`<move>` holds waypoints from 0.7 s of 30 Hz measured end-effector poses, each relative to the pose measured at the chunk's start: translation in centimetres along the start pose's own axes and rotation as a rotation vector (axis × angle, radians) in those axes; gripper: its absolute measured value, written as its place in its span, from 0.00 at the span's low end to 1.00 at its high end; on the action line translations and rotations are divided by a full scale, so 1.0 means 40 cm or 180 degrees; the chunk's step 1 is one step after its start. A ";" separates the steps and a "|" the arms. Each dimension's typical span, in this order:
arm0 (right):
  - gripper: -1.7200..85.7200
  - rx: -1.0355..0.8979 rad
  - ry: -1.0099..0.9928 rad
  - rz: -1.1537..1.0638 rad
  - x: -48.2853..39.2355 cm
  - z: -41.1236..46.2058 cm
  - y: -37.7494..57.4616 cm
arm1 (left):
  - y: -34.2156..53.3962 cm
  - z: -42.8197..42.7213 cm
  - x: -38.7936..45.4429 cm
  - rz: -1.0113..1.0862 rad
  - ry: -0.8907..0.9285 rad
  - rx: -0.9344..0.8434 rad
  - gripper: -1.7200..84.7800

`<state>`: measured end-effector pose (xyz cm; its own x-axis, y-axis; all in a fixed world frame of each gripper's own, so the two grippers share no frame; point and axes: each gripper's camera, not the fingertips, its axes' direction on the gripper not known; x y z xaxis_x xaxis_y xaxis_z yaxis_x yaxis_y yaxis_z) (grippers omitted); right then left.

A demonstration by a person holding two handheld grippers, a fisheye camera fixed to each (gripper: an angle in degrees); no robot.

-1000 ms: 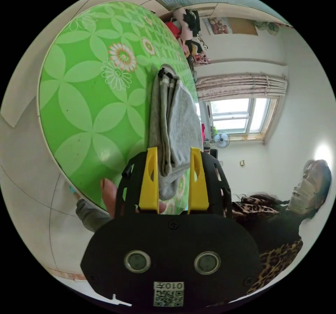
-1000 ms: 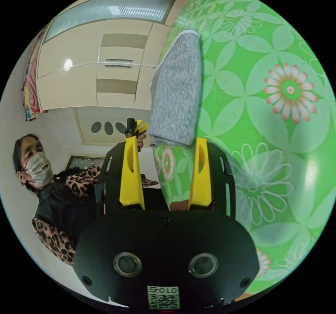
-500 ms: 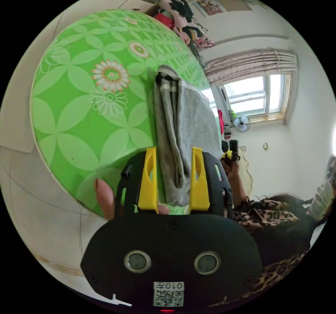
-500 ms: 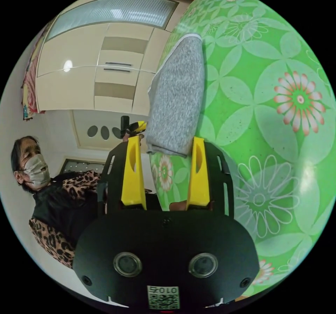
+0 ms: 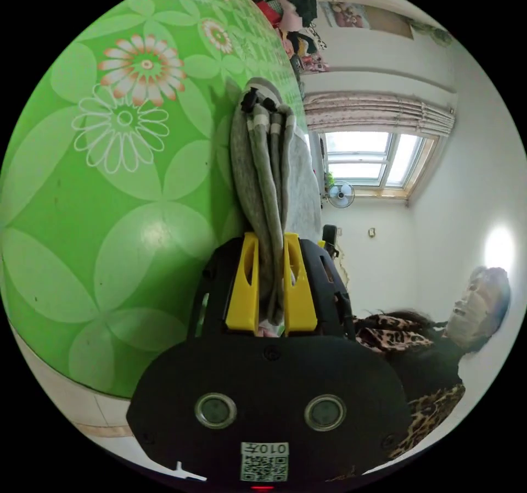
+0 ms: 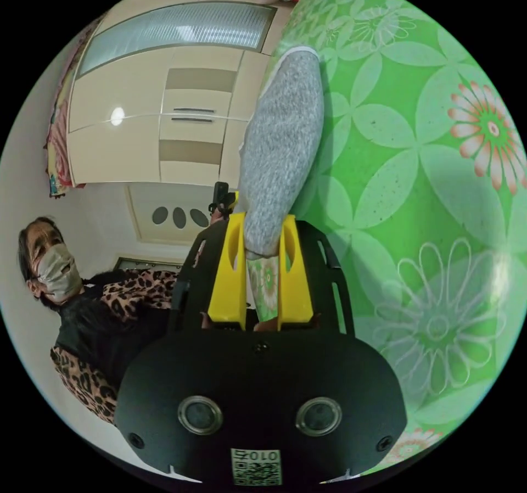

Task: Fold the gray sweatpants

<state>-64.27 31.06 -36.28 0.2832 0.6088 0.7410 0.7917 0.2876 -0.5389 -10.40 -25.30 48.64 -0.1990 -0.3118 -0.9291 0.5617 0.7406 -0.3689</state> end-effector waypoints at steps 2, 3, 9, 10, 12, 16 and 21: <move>0.13 -0.0090 0.0068 -0.0047 -0.010 -0.011 0.059 | 0.008 0.027 0.002 0.0101 0.0037 -0.0204 0.10; 0.14 -0.0157 0.0106 0.0034 -0.003 -0.015 0.101 | 0.011 0.038 -0.003 0.0100 0.0051 -0.0272 0.10; 0.20 0.0187 0.0426 0.0011 0.027 -0.094 0.253 | 0.018 0.080 -0.044 0.0011 0.0106 -0.0332 0.09; 0.21 0.0237 0.0333 0.0011 0.044 -0.115 0.258 | 0.010 0.085 -0.047 0.0005 0.0060 -0.0342 0.09; 0.21 0.0121 0.0244 -0.0020 0.064 -0.120 0.254 | -0.001 0.093 -0.058 -0.0012 0.0052 -0.0357 0.09; 0.20 -0.0336 0.0239 -0.0196 0.061 -0.050 0.255 | -0.031 0.114 -0.095 -0.0015 0.0163 -0.0442 0.09; 0.16 -0.0065 0.0549 0.0208 0.054 -0.010 0.355 | -0.082 0.146 -0.149 0.0021 0.0388 -0.0656 0.09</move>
<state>-52.19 36.18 -42.17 0.4216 0.4893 0.7634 0.7789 0.2355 -0.5812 -6.38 -29.33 55.56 -0.2985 -0.2417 -0.9233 0.3901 0.8520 -0.3491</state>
